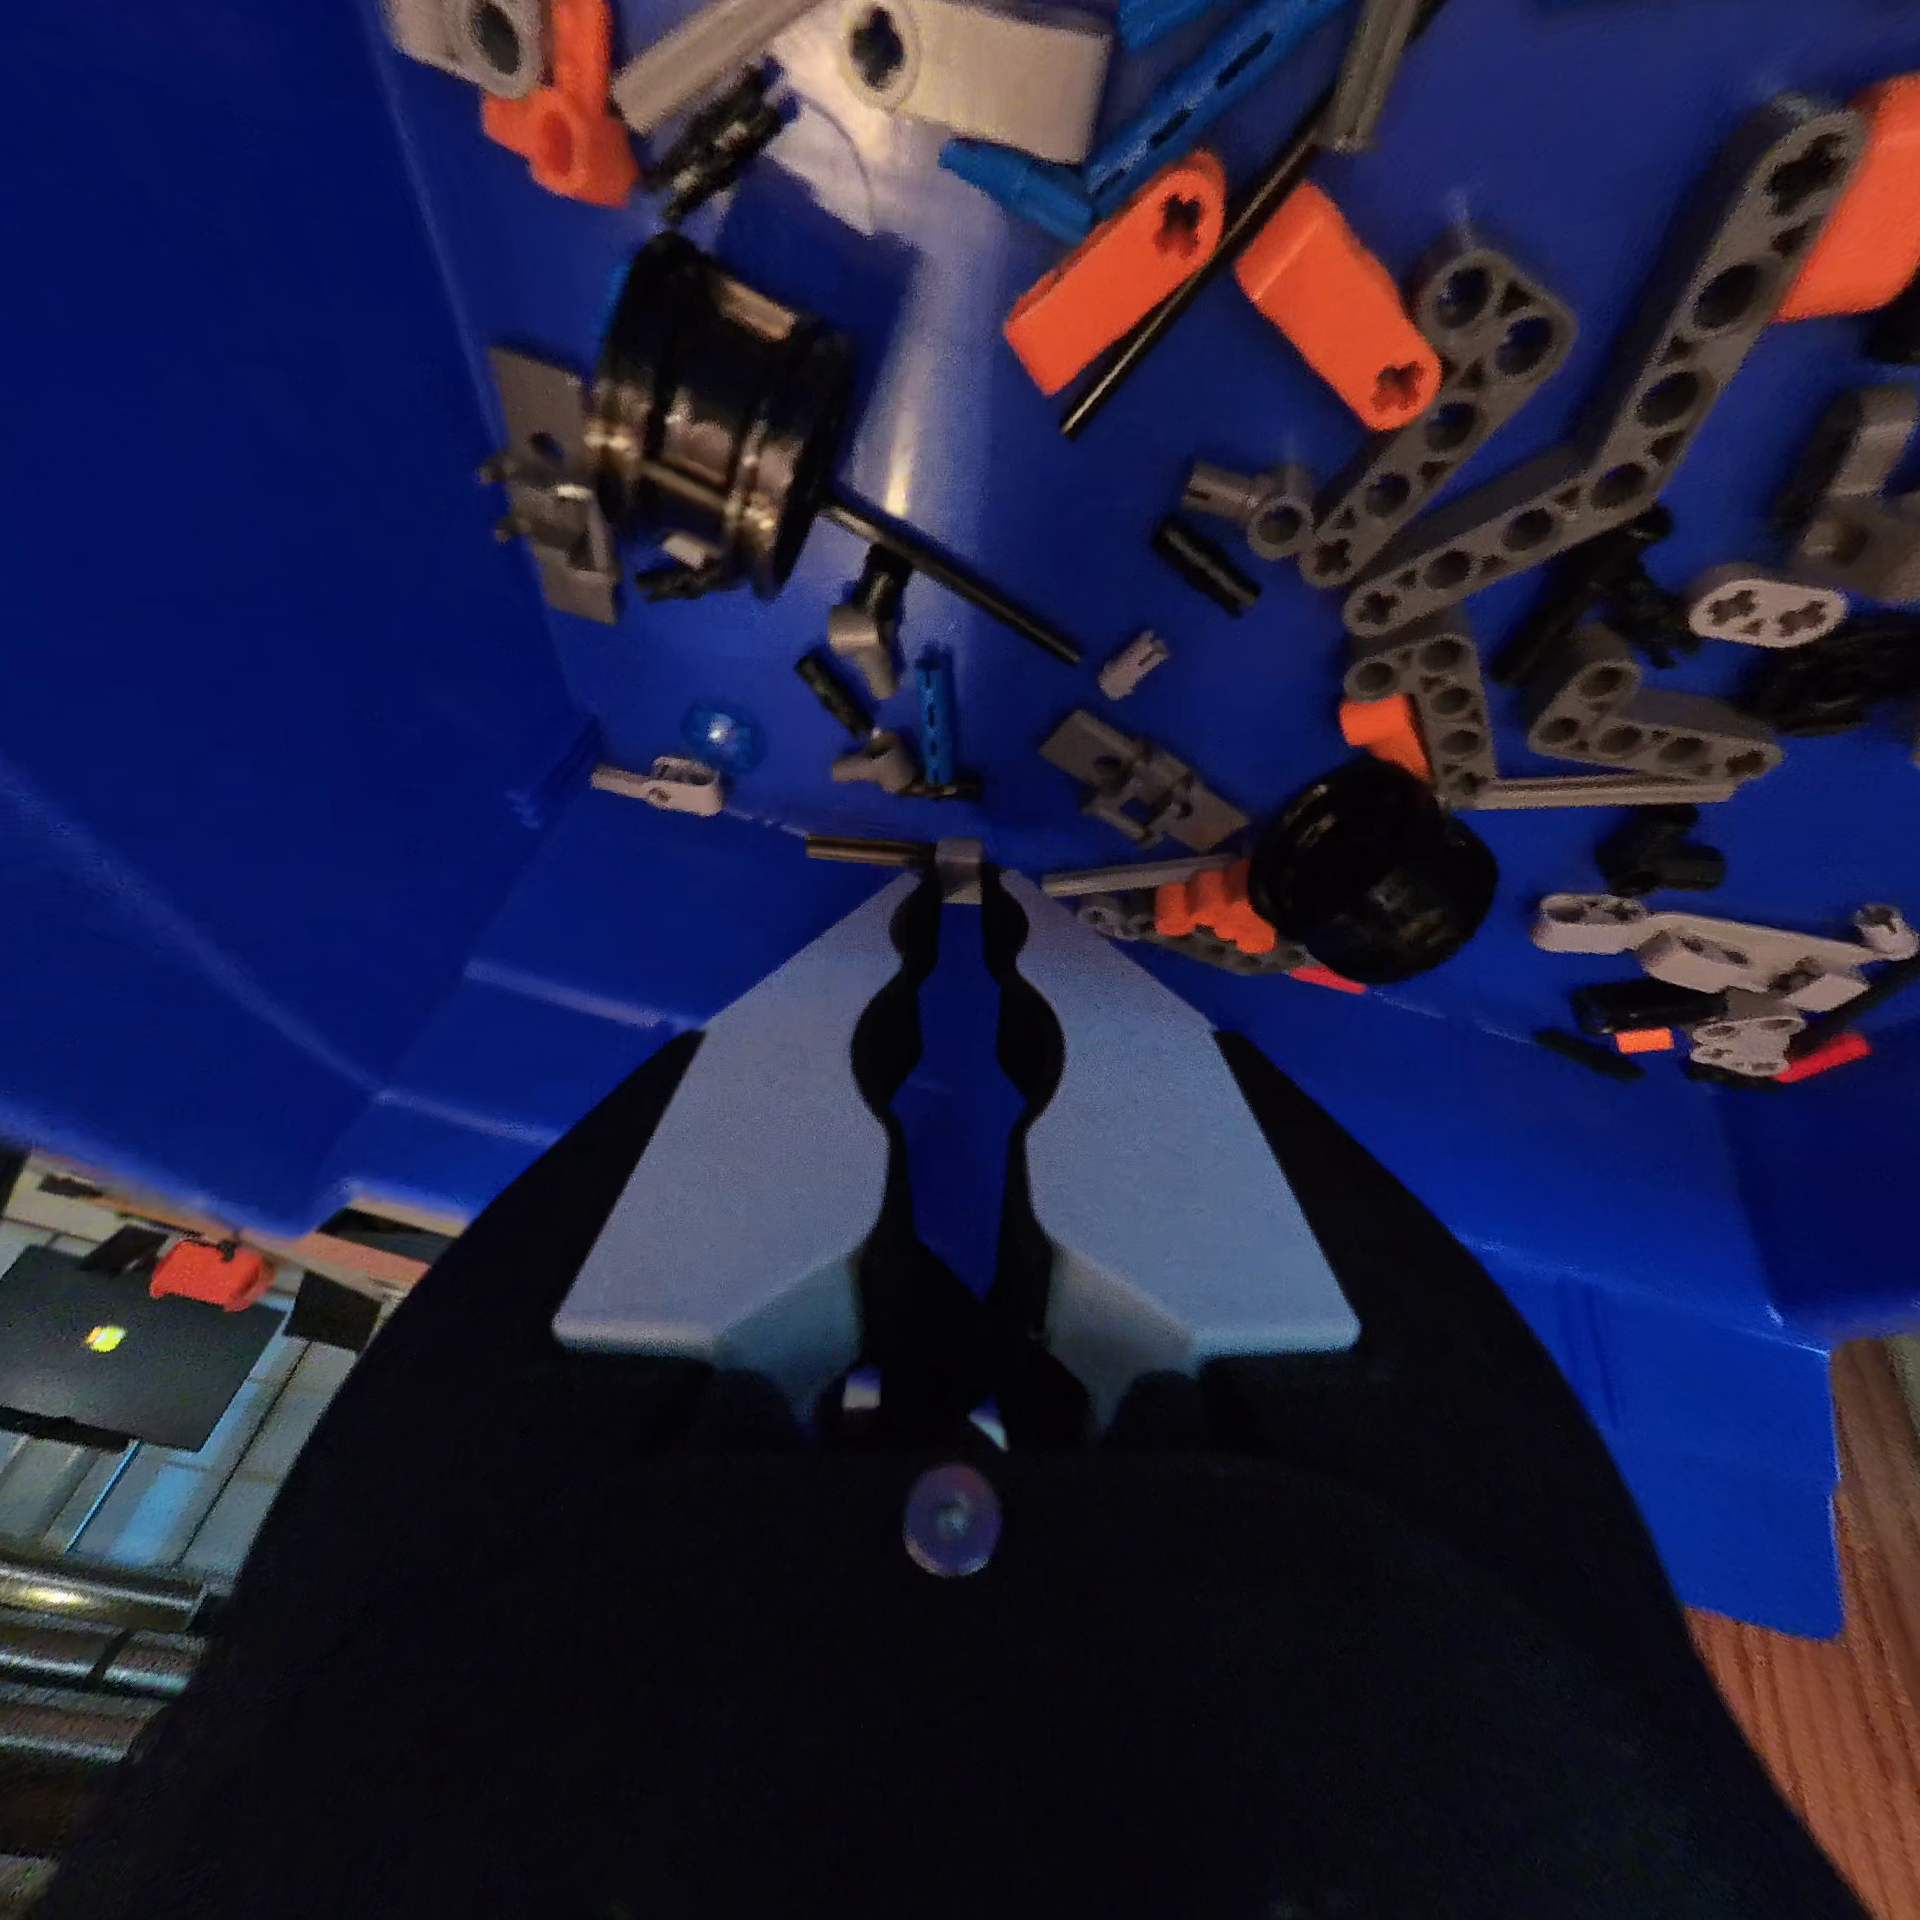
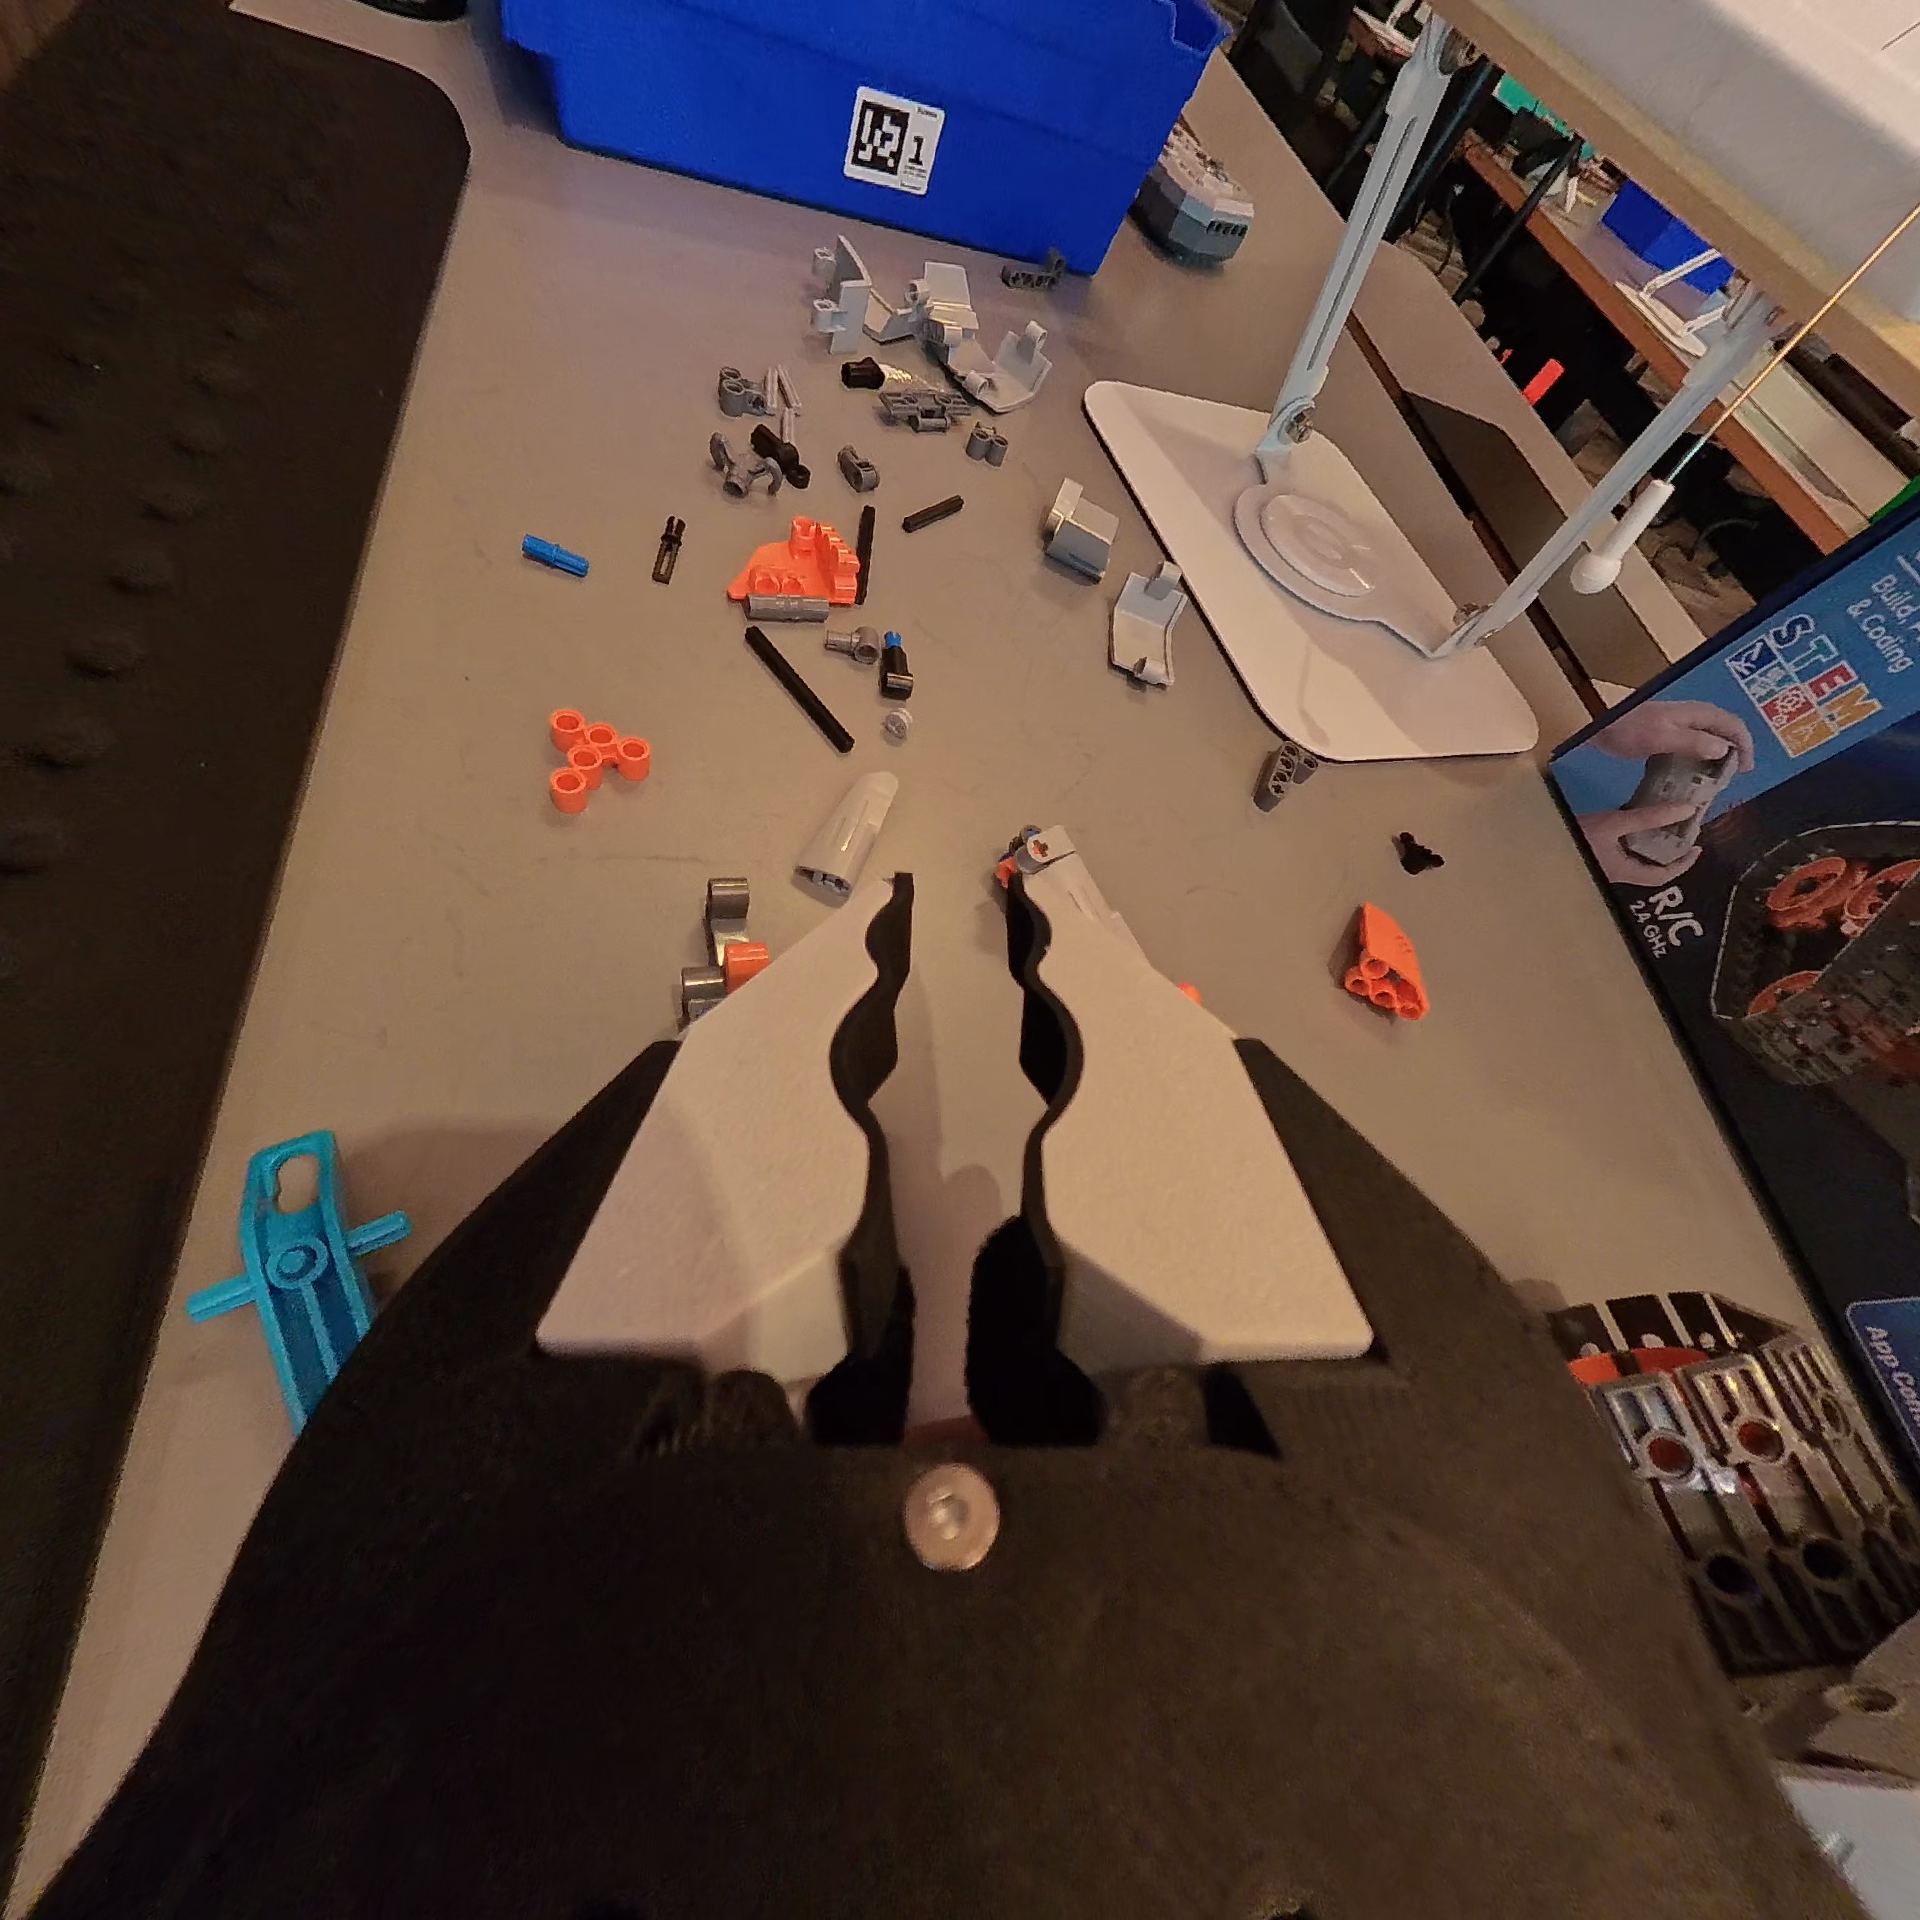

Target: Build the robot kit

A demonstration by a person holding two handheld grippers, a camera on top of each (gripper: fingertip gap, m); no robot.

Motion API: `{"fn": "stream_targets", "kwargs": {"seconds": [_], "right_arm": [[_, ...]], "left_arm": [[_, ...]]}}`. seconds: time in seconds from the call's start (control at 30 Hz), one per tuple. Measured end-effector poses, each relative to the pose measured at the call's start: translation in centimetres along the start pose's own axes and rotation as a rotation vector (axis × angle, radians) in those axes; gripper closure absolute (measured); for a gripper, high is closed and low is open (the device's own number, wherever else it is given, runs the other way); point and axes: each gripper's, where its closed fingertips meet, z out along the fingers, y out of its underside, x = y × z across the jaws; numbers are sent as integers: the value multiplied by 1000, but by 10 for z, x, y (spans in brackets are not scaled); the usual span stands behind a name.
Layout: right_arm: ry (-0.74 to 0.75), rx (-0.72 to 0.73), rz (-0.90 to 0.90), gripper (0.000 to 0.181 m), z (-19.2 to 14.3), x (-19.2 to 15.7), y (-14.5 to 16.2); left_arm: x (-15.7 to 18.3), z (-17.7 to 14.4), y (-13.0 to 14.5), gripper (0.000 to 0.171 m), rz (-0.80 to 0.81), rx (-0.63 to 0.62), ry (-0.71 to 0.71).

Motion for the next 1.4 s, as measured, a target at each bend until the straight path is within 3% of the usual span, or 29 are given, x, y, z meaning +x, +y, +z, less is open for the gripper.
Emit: {"fn": "stream_targets", "kwargs": {"seconds": [0.1,0.2,0.3,0.37,0.43,0.57,0.67,0.77,0.83,0.93,1.0,1.13,1.23,1.4], "right_arm": [[3,-5,1,165,1,1,1],[6,-6,2,165,1,2,1],[9,-11,1,165,2,2,2],[11,-11,-1,165,1,2,2],[13,-9,-4,165,1,2,1],[9,-10,-11,165,1,0,1],[6,-13,-17,166,0,-1,1],[4,-14,-27,166,0,-2,0],[3,-15,-29,165,0,-3,0],[3,-21,-26,165,1,-2,2],[7,-18,-21,166,0,-1,2],[14,-8,-10,166,-2,2,0],[7,-18,-8,166,1,1,3],[7,-29,-7,165,3,1,5]], "left_arm": [[-1,-39,-7,165,-26,137,-48],[7,-109,-34,165,1,362,-127],[44,-181,-77,165,144,548,-191],[83,-207,-112,165,295,607,-196],[124,-213,-150,165,450,617,-177],[188,-191,-210,166,671,576,-111],[202,-168,-235,166,716,538,-95],[206,-162,-252,164,658,559,-110],[205,-164,-255,152,623,579,-165],[202,-181,-238,139,566,636,-174],[179,-198,-208,144,488,682,-155],[72,-204,-114,150,166,651,-216],[6,-148,-53,150,36,427,-256],[-27,-43,-12,142,85,98,-204]]}}
